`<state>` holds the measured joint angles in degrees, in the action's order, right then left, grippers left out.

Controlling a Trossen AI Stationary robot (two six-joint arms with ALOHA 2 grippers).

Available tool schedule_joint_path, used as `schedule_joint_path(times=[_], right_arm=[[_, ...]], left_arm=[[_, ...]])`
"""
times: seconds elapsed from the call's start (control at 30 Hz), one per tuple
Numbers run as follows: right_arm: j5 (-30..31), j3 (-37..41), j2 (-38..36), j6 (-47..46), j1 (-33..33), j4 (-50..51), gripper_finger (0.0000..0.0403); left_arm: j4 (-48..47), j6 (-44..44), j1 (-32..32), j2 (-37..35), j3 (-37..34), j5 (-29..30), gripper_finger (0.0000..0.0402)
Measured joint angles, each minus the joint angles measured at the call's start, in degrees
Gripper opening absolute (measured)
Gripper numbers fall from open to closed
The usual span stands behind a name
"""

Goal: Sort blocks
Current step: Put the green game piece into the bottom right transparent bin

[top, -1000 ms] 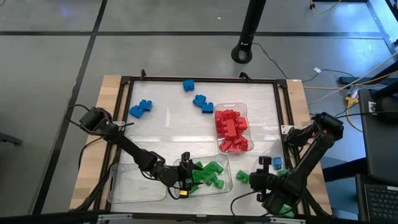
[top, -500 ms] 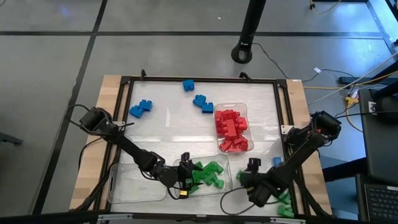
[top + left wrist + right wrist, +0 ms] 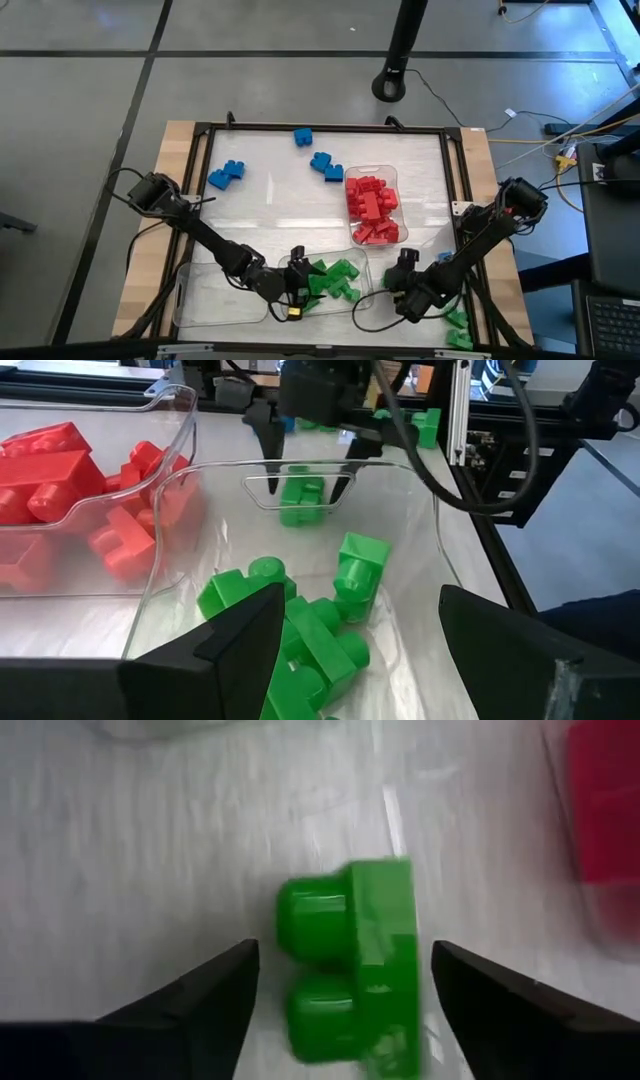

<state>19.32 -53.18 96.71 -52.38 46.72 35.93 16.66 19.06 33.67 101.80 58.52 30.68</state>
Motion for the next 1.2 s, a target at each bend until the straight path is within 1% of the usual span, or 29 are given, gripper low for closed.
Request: schedule_joint_path(times=[0.13,0.2,0.37,0.57,0.63,0.73,0.83,0.93,1.03,1.1,1.2], right_arm=[[-0.43,1.84,0.0,-0.03,0.0,-2.62,0.0266],[-0.01,2.06,-0.02,0.66,0.0,-3.09,0.0244],[1.46,2.25,-0.11,4.96,0.02,-2.94,0.0169],[1.51,2.22,-0.24,8.13,0.02,-2.93,0.0168],[0.29,1.99,-0.81,8.86,0.11,-2.46,0.0168],[-0.49,-0.68,-2.35,9.52,0.11,0.42,0.0168],[-0.25,-5.36,-4.13,11.42,0.11,6.43,0.0169],[2.25,-11.32,-5.34,13.81,0.11,13.23,0.0174],[6.56,-17.39,-5.6,17.1,0.09,18.03,0.0174],[9.73,-20.0,-5.6,20.85,-0.2,17.39,0.0173],[12.32,-20.85,-5.61,27.98,-1.64,11.72,0.0174]], left_arm=[[-0.1,0.01,0.0,0.0,0.0,0.0,0.0255],[-0.14,0.01,0.0,0.0,0.0,0.0,0.0255],[-0.14,-0.02,0.0,0.0,0.0,0.02,0.0255],[-0.17,0.01,0.0,0.0,0.0,0.02,0.0255],[-0.17,0.01,0.0,0.0,0.0,0.02,0.0255],[-0.17,0.01,0.0,0.0,0.0,0.02,0.0255],[-0.12,-0.2,0.0,0.0,0.0,0.02,0.0255],[-0.08,-0.02,0.0,0.0,0.0,0.02,0.0255],[-0.08,0.01,0.0,0.0,0.0,0.02,0.0255],[-0.08,0.01,0.0,0.0,0.0,0.02,0.0255],[-0.08,0.02,0.0,0.0,0.0,0.02,0.0255]])
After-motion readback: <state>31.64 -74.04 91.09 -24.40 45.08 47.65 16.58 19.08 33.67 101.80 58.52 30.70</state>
